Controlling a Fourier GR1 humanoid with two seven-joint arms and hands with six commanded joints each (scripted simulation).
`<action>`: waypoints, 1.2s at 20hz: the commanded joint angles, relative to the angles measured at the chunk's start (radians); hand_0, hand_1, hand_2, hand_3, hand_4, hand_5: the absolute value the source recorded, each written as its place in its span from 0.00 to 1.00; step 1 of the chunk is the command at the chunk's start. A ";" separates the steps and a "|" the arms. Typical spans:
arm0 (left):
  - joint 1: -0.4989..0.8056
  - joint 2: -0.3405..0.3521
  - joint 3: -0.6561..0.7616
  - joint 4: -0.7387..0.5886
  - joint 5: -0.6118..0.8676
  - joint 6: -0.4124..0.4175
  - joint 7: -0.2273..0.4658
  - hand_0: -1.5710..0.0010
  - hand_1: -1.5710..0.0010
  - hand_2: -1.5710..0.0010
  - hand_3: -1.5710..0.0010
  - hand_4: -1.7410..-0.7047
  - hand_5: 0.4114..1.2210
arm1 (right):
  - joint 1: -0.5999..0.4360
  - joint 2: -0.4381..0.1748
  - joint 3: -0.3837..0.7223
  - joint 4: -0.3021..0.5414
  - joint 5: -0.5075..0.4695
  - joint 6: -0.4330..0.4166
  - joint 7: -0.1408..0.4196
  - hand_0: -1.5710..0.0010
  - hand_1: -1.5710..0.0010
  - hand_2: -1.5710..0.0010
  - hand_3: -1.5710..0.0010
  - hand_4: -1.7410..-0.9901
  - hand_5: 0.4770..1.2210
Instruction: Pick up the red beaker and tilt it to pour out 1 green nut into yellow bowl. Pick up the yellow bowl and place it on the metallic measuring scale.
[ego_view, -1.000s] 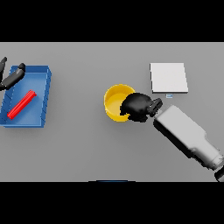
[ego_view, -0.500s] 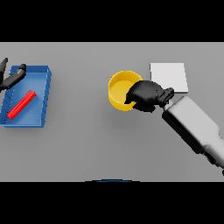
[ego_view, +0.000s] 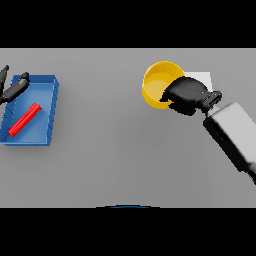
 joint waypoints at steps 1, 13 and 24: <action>-0.002 0.001 -0.001 0.003 -0.003 -0.002 -0.001 1.00 1.00 1.00 1.00 0.98 0.37 | -0.011 -0.003 -0.014 0.030 -0.001 -0.016 -0.013 0.00 0.00 0.02 0.27 0.00 1.00; 0.004 0.018 -0.006 -0.018 -0.003 0.004 0.043 1.00 1.00 1.00 1.00 0.99 0.39 | -0.076 -0.007 -0.097 0.388 0.035 -0.196 -0.044 0.00 0.00 0.05 0.26 0.00 1.00; 0.014 0.016 -0.006 -0.025 0.001 0.010 0.050 1.00 1.00 1.00 1.00 0.98 0.37 | -0.135 0.040 -0.139 0.636 0.008 -0.217 -0.078 0.06 0.00 0.13 0.07 0.00 1.00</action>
